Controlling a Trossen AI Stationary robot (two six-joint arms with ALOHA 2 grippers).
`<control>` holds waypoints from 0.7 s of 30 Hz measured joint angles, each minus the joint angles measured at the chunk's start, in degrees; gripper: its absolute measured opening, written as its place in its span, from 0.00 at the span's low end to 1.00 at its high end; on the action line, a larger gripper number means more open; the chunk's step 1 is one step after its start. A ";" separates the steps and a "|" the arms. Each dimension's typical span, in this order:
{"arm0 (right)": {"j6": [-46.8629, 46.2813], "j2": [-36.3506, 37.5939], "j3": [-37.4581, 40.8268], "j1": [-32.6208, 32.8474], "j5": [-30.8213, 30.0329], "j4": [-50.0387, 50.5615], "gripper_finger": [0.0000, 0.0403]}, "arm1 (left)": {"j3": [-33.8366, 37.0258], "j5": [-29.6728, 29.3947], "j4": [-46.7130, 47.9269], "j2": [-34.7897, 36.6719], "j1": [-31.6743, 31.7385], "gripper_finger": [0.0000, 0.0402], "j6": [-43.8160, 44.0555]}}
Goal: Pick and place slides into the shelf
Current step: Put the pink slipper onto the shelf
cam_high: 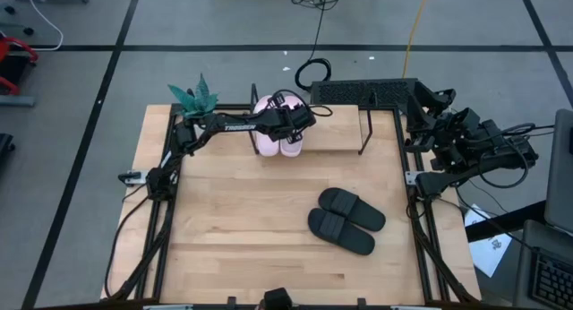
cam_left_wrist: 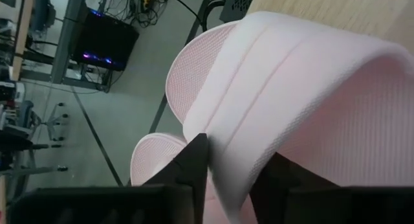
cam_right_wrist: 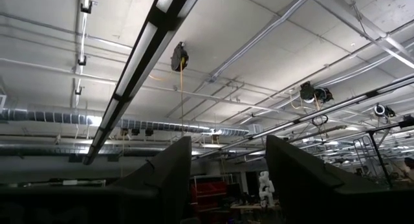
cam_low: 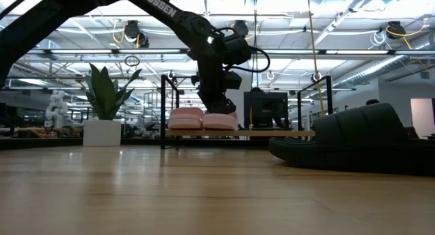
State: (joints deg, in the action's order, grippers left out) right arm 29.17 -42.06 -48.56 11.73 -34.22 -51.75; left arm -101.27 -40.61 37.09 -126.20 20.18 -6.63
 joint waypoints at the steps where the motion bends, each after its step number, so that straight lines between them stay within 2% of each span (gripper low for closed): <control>1: 0.00 0.00 0.00 0.00 0.00 0.01 0.47 | 0.00 0.15 0.14 0.15 0.00 0.25 0.46; 10: -1.66 0.00 0.00 0.00 0.01 0.23 0.47 | 0.04 0.23 0.55 0.34 -0.11 0.42 0.59; 21: -2.12 -0.02 0.00 0.00 0.02 1.06 0.47 | 0.07 -1.43 0.14 2.96 -2.02 0.45 -0.49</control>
State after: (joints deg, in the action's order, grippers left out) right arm 27.05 -42.09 -48.56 11.73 -34.20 -50.70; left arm -101.21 -42.04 37.23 -123.25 18.17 -7.12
